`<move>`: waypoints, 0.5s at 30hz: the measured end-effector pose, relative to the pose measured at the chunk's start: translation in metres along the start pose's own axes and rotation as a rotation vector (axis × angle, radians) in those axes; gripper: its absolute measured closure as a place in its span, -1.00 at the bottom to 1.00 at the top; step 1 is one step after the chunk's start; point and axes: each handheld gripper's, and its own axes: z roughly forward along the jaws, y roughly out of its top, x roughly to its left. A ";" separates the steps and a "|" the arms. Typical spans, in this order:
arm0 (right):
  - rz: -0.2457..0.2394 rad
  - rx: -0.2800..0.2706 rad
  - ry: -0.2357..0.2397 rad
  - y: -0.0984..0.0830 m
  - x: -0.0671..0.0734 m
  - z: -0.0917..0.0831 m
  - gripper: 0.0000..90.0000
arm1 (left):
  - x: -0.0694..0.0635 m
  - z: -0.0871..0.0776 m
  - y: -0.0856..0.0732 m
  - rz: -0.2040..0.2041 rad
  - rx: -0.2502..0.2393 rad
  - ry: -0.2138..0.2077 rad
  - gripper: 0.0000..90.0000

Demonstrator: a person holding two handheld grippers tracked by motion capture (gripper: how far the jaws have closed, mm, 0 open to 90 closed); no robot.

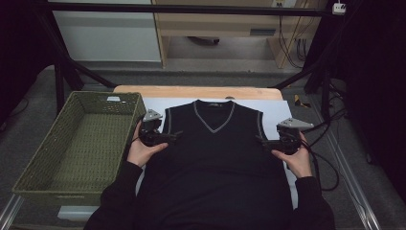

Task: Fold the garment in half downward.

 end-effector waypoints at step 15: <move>0.033 0.023 -0.012 0.007 -0.019 0.028 -0.97 | 0.020 0.028 0.007 -0.018 0.028 0.067 -1.00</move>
